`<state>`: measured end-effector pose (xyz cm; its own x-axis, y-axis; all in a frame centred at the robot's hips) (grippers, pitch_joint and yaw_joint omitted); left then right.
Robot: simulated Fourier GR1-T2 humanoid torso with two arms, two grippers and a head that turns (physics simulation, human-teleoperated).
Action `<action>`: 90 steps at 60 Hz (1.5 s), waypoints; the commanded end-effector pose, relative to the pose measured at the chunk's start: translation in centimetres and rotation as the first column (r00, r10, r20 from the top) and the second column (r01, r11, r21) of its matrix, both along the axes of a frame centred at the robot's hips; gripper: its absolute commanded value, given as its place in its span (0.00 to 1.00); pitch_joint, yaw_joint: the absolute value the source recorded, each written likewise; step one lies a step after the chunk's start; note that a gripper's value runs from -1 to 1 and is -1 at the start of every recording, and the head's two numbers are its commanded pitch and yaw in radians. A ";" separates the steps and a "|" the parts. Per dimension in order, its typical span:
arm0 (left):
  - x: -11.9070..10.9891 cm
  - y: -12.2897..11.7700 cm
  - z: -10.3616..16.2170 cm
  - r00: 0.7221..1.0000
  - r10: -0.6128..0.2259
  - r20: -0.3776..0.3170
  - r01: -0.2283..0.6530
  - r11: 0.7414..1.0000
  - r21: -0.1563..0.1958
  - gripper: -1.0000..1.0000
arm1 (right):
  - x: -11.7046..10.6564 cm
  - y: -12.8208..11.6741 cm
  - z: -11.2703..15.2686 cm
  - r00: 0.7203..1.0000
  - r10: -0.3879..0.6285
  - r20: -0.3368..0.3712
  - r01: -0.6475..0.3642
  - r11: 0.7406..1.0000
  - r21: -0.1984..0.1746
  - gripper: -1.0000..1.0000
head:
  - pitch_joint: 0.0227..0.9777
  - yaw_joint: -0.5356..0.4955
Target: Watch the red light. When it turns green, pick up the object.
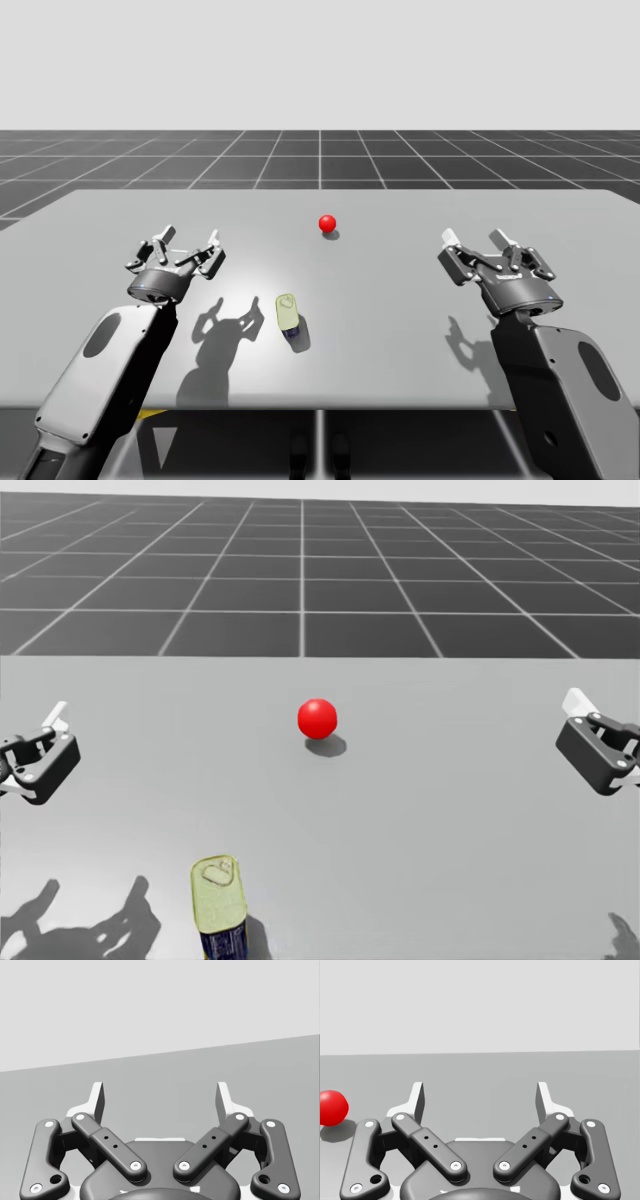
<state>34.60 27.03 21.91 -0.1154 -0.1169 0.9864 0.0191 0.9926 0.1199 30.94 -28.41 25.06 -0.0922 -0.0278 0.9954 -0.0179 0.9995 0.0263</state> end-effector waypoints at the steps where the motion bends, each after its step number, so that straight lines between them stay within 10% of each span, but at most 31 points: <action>1: 0.0 -0.1 0.0 1.000 0.000 0.002 0.000 1.000 0.000 0.00 | 0.0 0.0 0.0 1.000 -0.001 0.001 0.001 1.000 -0.002 0.00 | 0.57 0.49; 90: 0.0 -0.2 0.1 1.000 -0.002 0.004 0.002 1.000 0.001 0.00 | 0.0 -0.2 0.1 1.000 -0.009 0.011 0.009 1.000 -0.012 0.00 | 0.58 0.48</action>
<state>34.53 26.87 21.99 -0.1196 -0.1178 0.9858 0.0203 0.9924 0.1210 30.90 -28.55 25.16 -0.1013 -0.0183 0.9947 -0.0107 0.9998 0.0173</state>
